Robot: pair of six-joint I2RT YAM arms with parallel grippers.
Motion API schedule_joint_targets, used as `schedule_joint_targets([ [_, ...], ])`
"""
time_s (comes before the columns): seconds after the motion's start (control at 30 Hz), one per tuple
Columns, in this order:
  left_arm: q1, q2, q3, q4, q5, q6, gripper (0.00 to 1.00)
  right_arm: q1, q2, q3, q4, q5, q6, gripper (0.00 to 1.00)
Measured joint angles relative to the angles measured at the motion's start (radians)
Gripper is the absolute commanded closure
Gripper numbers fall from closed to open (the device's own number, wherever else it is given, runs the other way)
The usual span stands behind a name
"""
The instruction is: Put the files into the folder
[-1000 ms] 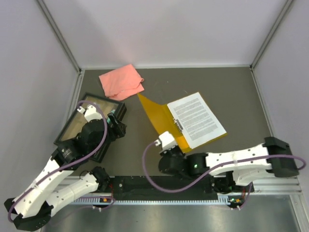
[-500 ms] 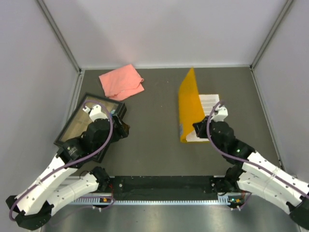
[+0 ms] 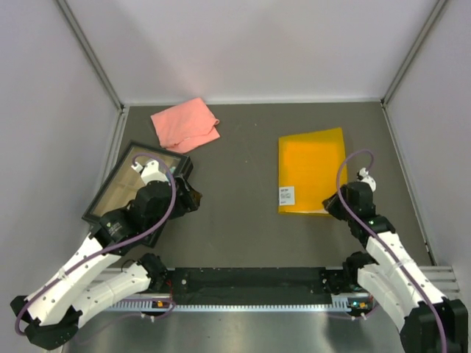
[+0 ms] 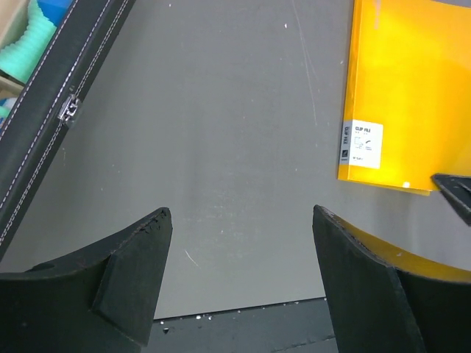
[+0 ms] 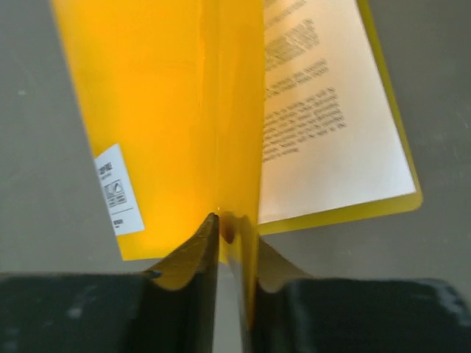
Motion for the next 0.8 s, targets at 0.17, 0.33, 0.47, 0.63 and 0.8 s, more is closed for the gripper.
schedule_joint_targets([
  [0.17, 0.000, 0.000, -0.010, 0.007, 0.011, 0.000, 0.18, -0.040, 0.162, 0.002, -0.052, 0.034, 0.026, 0.47],
  [0.33, 0.000, 0.000, -0.018, 0.010, 0.025, -0.001, 0.18, -0.068, 0.270, 0.076, -0.090, 0.039, 0.022, 0.22],
  [0.47, 0.000, -0.002, -0.022, 0.011, 0.025, -0.001, 0.18, -0.068, 0.224, 0.097, -0.177, 0.049, 0.000, 0.15],
  [0.63, 0.000, 0.001, -0.024, 0.023, 0.033, 0.000, 0.16, -0.068, 0.064, 0.158, -0.292, 0.064, -0.024, 0.01],
  [0.8, 0.000, 0.020, -0.018, 0.040, 0.055, 0.010, 0.12, -0.068, -0.002, 0.261, -0.372, 0.018, -0.048, 0.01],
])
